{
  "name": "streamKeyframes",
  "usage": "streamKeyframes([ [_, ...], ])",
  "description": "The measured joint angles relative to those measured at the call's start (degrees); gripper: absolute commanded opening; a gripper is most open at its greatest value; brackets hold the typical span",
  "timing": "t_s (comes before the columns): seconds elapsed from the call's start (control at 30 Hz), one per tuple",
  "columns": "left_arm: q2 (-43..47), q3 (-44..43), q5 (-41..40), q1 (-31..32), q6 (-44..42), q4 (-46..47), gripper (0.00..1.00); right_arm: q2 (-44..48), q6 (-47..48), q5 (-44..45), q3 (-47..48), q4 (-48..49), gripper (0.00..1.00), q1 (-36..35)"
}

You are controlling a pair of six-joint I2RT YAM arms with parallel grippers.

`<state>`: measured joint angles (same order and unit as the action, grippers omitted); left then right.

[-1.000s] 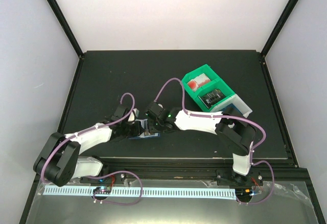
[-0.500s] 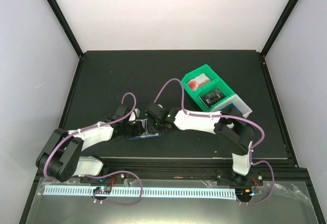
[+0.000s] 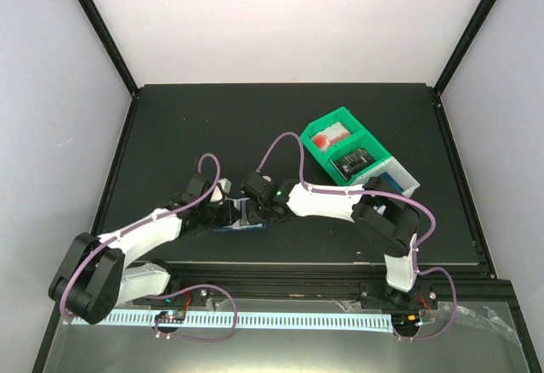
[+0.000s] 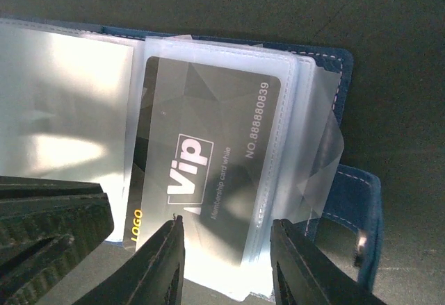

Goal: Put the credit cards into the card holder
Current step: Insert the credit card into the card holder.

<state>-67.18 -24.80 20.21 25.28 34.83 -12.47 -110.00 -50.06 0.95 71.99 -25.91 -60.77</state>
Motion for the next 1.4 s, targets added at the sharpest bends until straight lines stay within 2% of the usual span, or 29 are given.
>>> streamKeyframes([
  [0.4, -6.58, 0.0, 0.76, 0.0, 0.35, 0.81, 0.04, 0.0, 0.04, -0.44, 0.0, 0.57, 0.39, 0.0],
  [0.9, -8.72, -0.15, 1.03, 0.0, 0.35, 3.63, 0.04, 0.0, -0.02, -1.62, -0.44, 3.04, 0.38, 0.09],
  [1.4, -8.68, -0.15, 0.98, 0.0, 0.52, 3.65, 0.04, 4.5, -9.57, -9.27, -13.49, 20.02, 0.34, 2.03],
])
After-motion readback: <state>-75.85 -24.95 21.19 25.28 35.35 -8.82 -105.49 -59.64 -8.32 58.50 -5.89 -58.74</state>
